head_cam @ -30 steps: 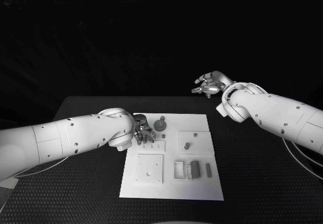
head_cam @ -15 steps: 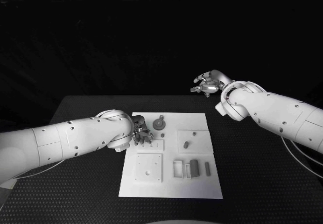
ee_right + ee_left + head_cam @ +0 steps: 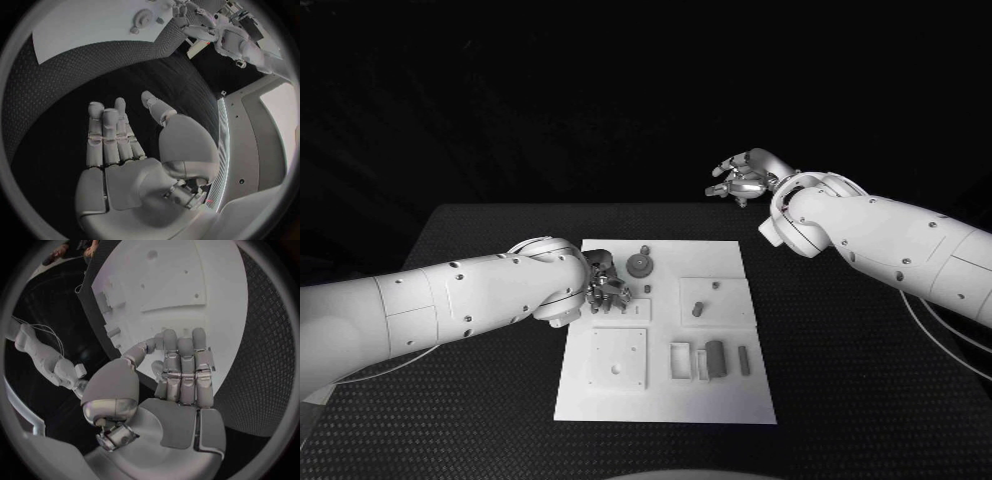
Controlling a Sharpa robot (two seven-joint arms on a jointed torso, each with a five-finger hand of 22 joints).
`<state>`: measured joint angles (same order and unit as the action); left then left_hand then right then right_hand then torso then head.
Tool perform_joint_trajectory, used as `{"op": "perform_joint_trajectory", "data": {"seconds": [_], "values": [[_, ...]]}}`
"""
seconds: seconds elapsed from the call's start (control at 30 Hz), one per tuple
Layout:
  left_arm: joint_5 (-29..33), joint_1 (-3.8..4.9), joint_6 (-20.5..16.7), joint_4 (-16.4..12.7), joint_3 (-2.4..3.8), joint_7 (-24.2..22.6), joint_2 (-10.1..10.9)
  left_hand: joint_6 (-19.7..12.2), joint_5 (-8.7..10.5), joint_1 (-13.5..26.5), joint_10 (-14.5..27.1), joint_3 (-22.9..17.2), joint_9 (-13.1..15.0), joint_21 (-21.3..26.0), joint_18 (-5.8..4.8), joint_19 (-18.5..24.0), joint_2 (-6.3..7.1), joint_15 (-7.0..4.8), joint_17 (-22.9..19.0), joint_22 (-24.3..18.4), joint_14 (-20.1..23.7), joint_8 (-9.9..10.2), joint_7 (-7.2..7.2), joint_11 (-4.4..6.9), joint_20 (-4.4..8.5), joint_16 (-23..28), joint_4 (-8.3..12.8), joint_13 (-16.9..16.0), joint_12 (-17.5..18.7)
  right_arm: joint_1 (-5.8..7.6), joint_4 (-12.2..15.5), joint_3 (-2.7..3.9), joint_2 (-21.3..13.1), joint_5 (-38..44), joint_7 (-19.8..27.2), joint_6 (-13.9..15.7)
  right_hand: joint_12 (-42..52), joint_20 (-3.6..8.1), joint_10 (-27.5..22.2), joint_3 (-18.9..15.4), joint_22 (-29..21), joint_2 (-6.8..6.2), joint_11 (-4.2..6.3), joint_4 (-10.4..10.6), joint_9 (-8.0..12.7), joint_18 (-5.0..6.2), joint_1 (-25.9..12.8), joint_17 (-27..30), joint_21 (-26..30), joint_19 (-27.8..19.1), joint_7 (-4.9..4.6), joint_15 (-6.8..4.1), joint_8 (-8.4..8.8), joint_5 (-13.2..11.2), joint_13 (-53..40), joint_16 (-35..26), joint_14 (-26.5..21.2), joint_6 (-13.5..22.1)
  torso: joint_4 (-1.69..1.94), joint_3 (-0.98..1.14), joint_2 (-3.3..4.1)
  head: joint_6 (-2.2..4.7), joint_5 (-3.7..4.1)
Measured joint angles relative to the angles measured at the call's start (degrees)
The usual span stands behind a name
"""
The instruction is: Assemble the parts on the task board
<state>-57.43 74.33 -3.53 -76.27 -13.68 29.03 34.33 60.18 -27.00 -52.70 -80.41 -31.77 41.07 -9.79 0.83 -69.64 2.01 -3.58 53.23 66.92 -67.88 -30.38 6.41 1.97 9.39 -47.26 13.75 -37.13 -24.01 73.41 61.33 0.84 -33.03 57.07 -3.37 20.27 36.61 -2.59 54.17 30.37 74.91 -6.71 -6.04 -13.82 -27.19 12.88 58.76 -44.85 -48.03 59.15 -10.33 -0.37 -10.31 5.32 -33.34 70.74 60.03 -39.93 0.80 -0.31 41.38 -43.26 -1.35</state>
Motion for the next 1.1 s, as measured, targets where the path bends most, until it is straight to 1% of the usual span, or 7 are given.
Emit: {"op": "perform_joint_trajectory", "data": {"seconds": [0.27,0.3,0.37,0.47,0.6,0.87,1.1], "values": [[-0.02,0.00,0.29,0.67,0.02,0.04,-0.79,-0.01,0.01,-0.06,0.00,0.00,0.02,0.18,0.00,0.00,-0.06,0.00,0.00,0.05,0.00,0.00,-0.05,0.00,-0.01,-0.22,0.00,0.05,0.00,0.00,0.09,0.00,0.11,0.00,0.01,-0.20,0.00,0.16,0.00,0.00,0.00,0.00,0.00,0.00,0.00,0.00,0.00,0.05,0.00,-0.23,0.05,0.00,0.00,0.00,0.00,0.00,0.00,-0.02,-0.02,0.00,0.01,0.08,0.09],[-0.02,0.00,0.33,0.77,0.02,0.05,-0.84,-0.01,0.04,-0.06,0.01,0.00,0.03,0.20,0.00,0.00,-0.06,0.00,0.00,0.04,0.00,0.03,-0.05,0.00,-0.01,-0.21,0.00,0.05,0.00,0.00,0.12,0.00,0.11,0.00,0.01,-0.22,0.00,0.11,-0.02,0.00,0.01,0.00,-0.02,0.00,0.00,0.00,0.00,0.05,0.00,-0.31,0.00,0.17,0.00,0.00,0.00,0.00,-0.17,0.04,-0.02,0.00,0.00,0.08,0.10],[-0.02,0.00,0.42,0.96,0.02,0.06,-1.01,-0.01,0.21,-0.06,0.00,0.01,0.03,0.20,0.00,0.01,-0.06,0.00,0.00,0.04,0.00,0.04,-0.05,0.00,-0.01,-0.22,0.00,0.05,0.00,0.00,0.18,0.00,0.11,-0.01,0.01,-0.25,0.00,0.11,-0.13,0.00,0.04,0.00,-0.12,0.00,0.00,0.00,0.00,0.05,0.00,-0.31,-0.08,0.17,0.00,0.00,0.06,0.00,-0.17,0.13,-0.03,0.01,0.00,0.09,0.12],[-0.02,-0.15,0.54,1.04,0.02,0.07,-1.17,-0.01,0.22,-0.06,0.01,0.01,0.04,0.20,0.00,0.01,-0.06,0.00,-0.05,0.04,0.00,0.05,-0.06,0.00,-0.01,-0.21,0.00,0.05,-0.18,0.00,0.20,0.00,0.11,0.00,0.01,-0.29,0.00,0.11,-0.21,0.00,0.04,0.00,-0.21,0.00,0.00,0.00,0.00,0.10,0.00,-0.32,-0.08,0.18,0.00,0.00,0.06,0.00,-0.18,0.13,-0.03,0.01,0.01,0.04,0.13],[-0.02,-0.32,0.71,1.14,0.02,0.09,-1.16,0.00,0.22,-0.06,0.01,-0.09,0.04,0.20,-0.01,0.01,-0.06,0.00,-0.05,0.10,0.00,0.13,-0.08,0.00,-0.01,-0.21,-0.10,0.05,-0.33,0.00,0.23,0.00,0.11,0.00,0.01,-0.33,0.00,0.10,-0.21,0.00,0.04,0.00,-0.21,0.00,0.00,0.00,0.00,0.10,0.00,-0.33,-0.08,0.18,0.00,0.00,0.06,0.00,-0.18,0.14,-0.01,0.01,0.01,-0.01,0.21],[-0.02,-0.32,1.45,1.11,0.02,0.15,-0.79,-0.05,0.23,-0.06,0.01,-0.08,0.01,0.20,-0.01,0.01,-0.06,0.00,-0.11,0.15,0.00,-0.08,-0.16,0.00,-0.01,-0.21,-0.12,0.10,-0.33,0.00,0.24,0.00,0.10,0.00,-0.01,-0.46,0.00,0.23,-0.21,0.00,0.04,0.00,-0.21,0.00,0.02,0.00,0.00,0.09,0.00,-0.19,-0.07,0.19,0.00,0.00,0.11,0.00,-0.19,0.14,0.02,0.01,0.01,-0.24,0.19],[-0.03,-0.35,2.01,1.06,0.02,0.22,-0.76,-0.04,0.21,0.16,0.01,-0.25,-0.01,0.20,0.00,0.01,-0.29,0.00,-0.15,0.15,0.00,-0.08,-0.18,0.00,-0.02,-0.21,0.05,0.10,-0.33,0.00,0.27,0.00,0.10,0.03,-0.05,-0.53,0.00,0.22,-0.21,0.00,0.03,0.22,-0.21,0.00,0.05,0.00,-0.22,0.14,0.00,-0.19,-0.05,0.19,0.00,0.00,0.11,0.00,-0.19,0.13,0.06,-0.02,0.01,-0.30,0.14]]}}
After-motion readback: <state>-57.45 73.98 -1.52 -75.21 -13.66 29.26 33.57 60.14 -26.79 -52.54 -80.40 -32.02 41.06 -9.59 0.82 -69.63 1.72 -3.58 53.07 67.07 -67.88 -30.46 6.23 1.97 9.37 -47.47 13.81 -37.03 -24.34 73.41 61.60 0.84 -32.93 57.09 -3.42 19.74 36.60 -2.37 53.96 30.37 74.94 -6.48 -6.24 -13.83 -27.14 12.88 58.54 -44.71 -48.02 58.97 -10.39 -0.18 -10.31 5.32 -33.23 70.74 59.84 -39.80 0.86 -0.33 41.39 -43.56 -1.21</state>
